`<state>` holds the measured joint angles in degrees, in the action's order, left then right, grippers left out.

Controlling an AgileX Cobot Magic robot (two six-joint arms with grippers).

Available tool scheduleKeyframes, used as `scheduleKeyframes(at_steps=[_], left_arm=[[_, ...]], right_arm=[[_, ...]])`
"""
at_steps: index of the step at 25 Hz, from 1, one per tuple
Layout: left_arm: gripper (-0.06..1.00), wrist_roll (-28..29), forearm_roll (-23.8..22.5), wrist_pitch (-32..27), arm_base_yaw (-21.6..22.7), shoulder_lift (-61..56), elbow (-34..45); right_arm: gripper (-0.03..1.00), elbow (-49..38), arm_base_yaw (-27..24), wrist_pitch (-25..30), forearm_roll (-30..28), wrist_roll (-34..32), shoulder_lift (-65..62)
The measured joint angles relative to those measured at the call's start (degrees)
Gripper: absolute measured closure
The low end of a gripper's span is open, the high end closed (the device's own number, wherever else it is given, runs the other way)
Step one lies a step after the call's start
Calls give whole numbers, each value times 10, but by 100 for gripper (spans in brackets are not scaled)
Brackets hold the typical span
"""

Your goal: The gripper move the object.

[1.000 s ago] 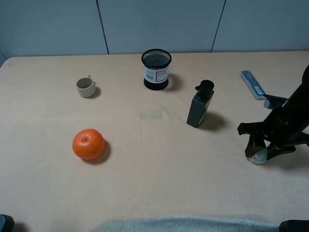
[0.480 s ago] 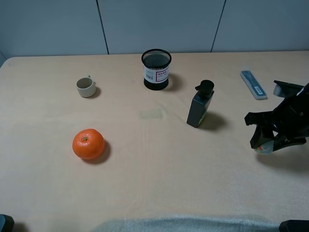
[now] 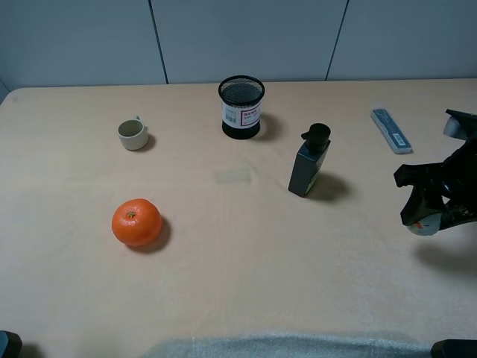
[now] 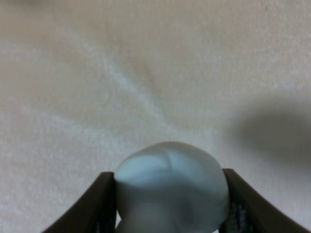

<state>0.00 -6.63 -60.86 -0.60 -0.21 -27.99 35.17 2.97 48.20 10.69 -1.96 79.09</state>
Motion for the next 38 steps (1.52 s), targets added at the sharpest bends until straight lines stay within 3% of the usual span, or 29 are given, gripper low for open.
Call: scheduleKeyframes(at_steps=[16, 34, 38], left_arm=[[-5, 0, 0, 0, 0, 0, 0], [-5, 0, 0, 0, 0, 0, 0], [-5, 0, 0, 0, 0, 0, 0]], right_arm=[[64, 50, 0, 131, 9, -5, -75], [64, 56, 1, 194, 41, -18, -136], [64, 56, 53, 188, 39, -41, -136]])
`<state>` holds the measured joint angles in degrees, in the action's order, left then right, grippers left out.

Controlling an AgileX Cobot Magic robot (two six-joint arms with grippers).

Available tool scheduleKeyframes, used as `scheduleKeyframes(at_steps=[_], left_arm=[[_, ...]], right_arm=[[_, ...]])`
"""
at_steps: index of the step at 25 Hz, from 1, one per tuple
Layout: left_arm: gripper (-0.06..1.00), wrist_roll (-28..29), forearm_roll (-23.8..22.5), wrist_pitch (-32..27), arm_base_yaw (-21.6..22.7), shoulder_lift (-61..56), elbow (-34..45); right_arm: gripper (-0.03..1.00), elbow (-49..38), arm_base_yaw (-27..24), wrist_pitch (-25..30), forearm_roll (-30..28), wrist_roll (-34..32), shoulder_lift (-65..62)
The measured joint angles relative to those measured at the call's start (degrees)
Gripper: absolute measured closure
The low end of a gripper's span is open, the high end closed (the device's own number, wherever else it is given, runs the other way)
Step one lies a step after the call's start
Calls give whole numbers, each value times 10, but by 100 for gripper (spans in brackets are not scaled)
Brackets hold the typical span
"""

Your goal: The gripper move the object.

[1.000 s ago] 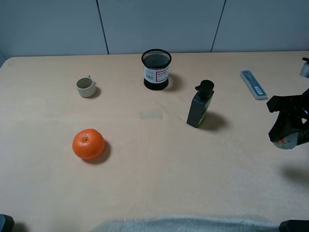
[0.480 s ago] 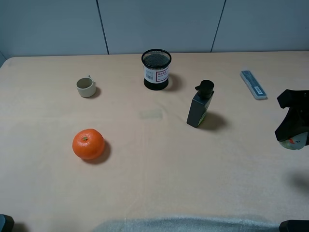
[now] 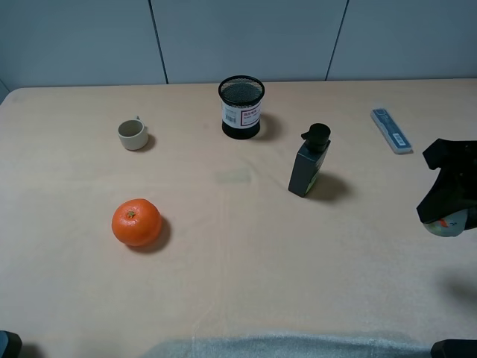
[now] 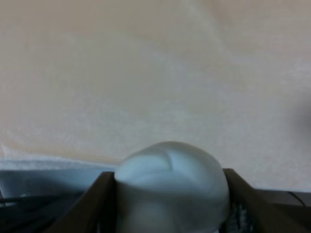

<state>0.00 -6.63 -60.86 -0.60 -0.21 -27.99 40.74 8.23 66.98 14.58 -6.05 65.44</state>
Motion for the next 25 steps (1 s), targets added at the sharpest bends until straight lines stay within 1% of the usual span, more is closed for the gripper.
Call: scheduleKeyframes(at_steps=[6, 10, 17, 21, 25], left_arm=[[-5, 0, 0, 0, 0, 0, 0], [-5, 0, 0, 0, 0, 0, 0], [-5, 0, 0, 0, 0, 0, 0], [-5, 0, 0, 0, 0, 0, 0], [-5, 0, 0, 0, 0, 0, 0]], right_arm=[[65, 0, 126, -38, -17, -92, 0], [65, 15, 192, -46, -22, -137, 2], [65, 105, 303, -44, -65, -193, 67], [65, 165, 358, -41, -87, -205, 123], [65, 229, 397, -41, -101, -207, 184]])
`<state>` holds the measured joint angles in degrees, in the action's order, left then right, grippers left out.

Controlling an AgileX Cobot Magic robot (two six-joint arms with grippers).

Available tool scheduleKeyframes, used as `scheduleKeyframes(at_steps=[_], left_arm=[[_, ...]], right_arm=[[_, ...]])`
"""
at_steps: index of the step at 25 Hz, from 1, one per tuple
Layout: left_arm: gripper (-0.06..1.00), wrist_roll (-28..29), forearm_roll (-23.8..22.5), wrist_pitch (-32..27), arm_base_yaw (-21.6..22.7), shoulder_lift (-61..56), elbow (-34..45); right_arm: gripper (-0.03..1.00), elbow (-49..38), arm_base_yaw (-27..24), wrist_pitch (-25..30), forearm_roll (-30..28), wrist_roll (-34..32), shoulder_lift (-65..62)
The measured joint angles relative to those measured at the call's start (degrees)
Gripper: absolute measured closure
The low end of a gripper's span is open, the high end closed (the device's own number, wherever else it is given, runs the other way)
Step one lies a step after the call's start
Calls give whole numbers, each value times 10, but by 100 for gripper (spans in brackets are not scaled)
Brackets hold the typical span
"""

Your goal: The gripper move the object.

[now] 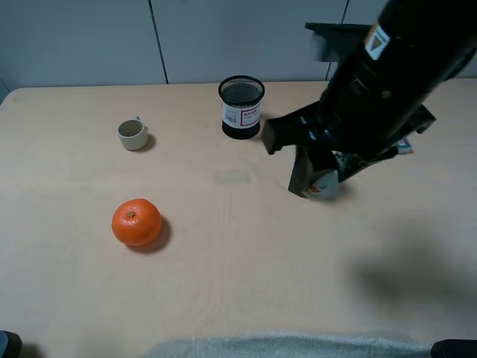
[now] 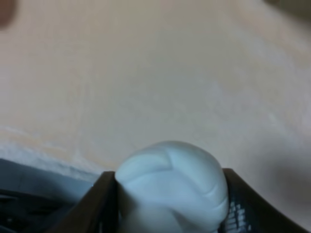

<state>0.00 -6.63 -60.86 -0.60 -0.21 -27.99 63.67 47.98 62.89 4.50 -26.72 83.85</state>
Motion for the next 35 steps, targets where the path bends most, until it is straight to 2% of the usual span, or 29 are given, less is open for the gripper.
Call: scheduleKeyframes(at_steps=[11, 18, 35], left_arm=[[-5, 0, 0, 0, 0, 0, 0], [-5, 0, 0, 0, 0, 0, 0], [-5, 0, 0, 0, 0, 0, 0]], right_arm=[[65, 121, 74, -7, -30, 1, 111], [65, 135, 104, -58, -41, 1, 152], [65, 135, 107, -173, -4, 112, 255]])
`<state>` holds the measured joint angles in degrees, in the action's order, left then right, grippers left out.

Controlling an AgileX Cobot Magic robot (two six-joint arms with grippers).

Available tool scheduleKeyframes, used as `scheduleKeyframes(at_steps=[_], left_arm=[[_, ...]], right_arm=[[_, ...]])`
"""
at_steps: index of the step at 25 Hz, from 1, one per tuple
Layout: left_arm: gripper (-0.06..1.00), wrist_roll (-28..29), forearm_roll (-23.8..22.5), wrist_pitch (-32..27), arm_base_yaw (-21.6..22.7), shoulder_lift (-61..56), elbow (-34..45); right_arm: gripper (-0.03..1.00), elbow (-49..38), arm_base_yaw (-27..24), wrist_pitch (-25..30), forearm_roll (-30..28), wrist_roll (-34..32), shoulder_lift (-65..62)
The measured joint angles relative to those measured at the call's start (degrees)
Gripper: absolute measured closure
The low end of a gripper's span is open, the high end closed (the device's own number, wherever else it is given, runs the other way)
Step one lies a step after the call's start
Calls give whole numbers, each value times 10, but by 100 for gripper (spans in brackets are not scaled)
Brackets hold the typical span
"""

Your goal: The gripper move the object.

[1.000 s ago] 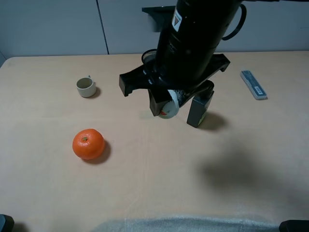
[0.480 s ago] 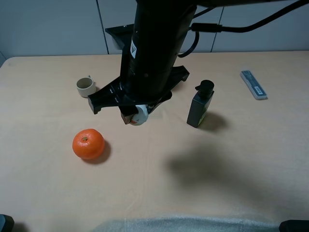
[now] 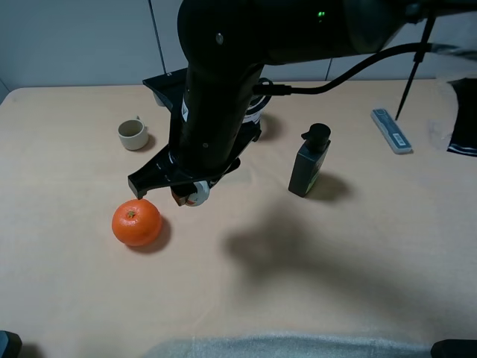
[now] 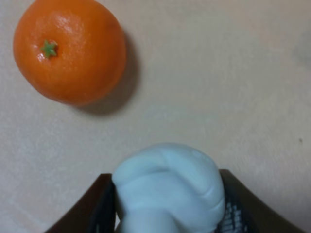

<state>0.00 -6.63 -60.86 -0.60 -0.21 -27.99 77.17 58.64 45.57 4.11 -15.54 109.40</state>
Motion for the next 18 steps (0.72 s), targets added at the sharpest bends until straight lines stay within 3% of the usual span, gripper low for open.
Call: scheduleKeyframes(at_steps=[7, 18], left_arm=[[-5, 0, 0, 0, 0, 0, 0], [-5, 0, 0, 0, 0, 0, 0]], right_arm=[[65, 0, 0, -20, 17, 58, 32], [65, 0, 0, -49, 25, 89, 73]])
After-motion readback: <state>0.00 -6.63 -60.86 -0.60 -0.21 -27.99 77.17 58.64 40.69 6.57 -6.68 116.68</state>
